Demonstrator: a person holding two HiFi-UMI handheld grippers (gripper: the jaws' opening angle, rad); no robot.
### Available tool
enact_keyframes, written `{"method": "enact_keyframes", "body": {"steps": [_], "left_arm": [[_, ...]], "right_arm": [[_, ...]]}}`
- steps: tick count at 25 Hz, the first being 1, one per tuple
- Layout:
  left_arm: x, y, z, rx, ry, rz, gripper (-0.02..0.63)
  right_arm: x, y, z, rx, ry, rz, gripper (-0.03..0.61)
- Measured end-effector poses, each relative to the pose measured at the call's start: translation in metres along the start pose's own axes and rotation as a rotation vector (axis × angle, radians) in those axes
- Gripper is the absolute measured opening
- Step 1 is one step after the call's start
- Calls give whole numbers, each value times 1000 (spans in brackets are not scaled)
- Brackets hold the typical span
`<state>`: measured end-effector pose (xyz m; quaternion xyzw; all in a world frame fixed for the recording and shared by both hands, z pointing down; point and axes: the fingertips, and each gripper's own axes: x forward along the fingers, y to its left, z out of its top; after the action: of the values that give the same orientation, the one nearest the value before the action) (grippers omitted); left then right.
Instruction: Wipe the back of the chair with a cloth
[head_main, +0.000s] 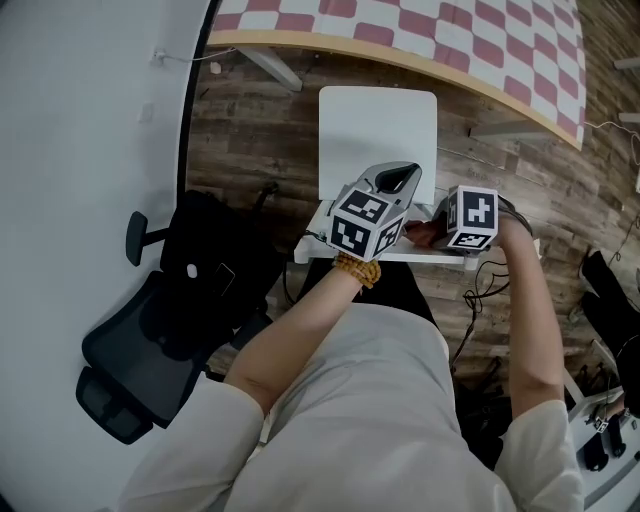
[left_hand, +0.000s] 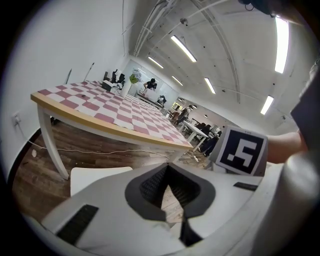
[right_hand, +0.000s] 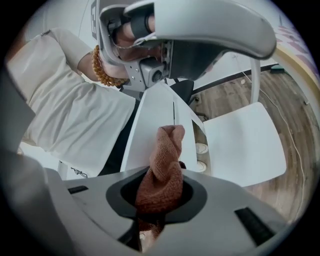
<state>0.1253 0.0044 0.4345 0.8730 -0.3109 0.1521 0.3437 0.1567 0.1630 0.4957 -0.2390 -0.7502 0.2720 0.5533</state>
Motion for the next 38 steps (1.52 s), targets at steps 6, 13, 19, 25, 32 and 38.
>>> {"method": "enact_keyframes", "body": {"steps": [6,13,19,25,32,38], "left_arm": [[5,13,-6,-10,9,15,14],[9,24,-16,-23,19,28,14],[14,33,-24,-41,21,34,14],[13,43,-28,-53,12,43,14],[-2,46,-28,-52,-7,55,14],[-34,37,-5,-24,-69,48,14]], "right_arm": [[27,-34,-11,3,10,-76,84],[56,-65,-20,30,16,-96,84],[74,-87,-26,39,45,-89,83],[88,-104,-29,56,52,-99,83],[83,-116,-29,115,-30,-217,84],[27,-107,4,182,-284,-421,83]]}}
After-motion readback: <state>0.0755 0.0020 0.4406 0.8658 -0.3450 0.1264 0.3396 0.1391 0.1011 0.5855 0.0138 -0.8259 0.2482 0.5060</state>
